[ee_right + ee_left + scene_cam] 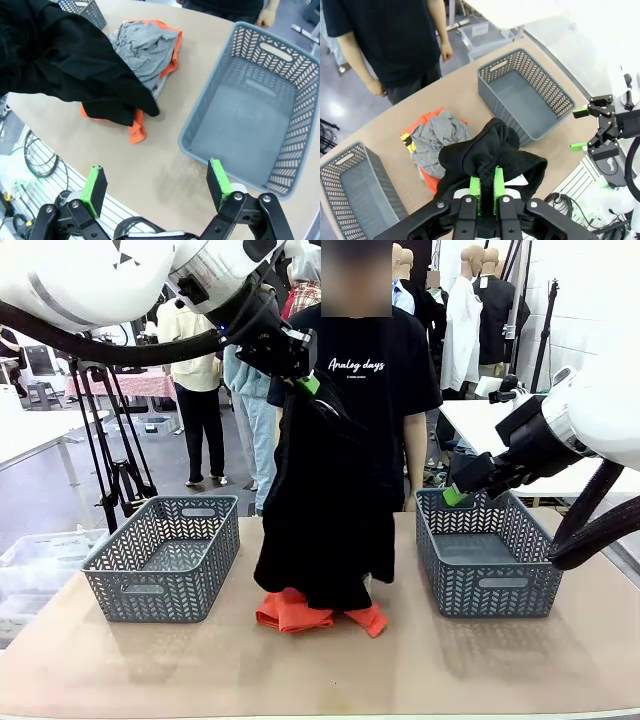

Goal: Sort the tops and bottoms.
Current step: Lift clothes from the center of the table with your left hand, then sort the clothes according to human instructions.

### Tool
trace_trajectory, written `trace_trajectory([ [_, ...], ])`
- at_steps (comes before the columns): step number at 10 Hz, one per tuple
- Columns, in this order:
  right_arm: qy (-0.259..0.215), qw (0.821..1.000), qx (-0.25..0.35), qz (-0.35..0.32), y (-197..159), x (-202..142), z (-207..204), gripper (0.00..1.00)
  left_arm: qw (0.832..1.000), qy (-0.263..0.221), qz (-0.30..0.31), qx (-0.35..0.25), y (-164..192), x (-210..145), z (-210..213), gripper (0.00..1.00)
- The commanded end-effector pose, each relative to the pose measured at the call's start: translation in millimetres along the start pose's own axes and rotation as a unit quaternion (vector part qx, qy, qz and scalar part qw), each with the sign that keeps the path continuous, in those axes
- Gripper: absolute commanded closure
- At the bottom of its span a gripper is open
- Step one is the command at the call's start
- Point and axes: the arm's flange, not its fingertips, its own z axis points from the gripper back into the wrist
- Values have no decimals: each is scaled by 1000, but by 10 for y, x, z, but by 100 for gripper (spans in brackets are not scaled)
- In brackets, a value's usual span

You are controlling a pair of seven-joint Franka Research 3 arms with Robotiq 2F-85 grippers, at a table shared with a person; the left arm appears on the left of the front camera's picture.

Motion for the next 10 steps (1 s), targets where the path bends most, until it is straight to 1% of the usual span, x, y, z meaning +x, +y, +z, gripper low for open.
trace_trajectory([
  [1, 1, 1000, 13, -3, -7, -3, -23, 0, 1000, -16, 0, -2, -15, -24, -2, 100],
  [10, 1, 1000, 13, -3, -7, -3, -23, 0, 1000, -16, 0, -2, -15, -24, -2, 100],
])
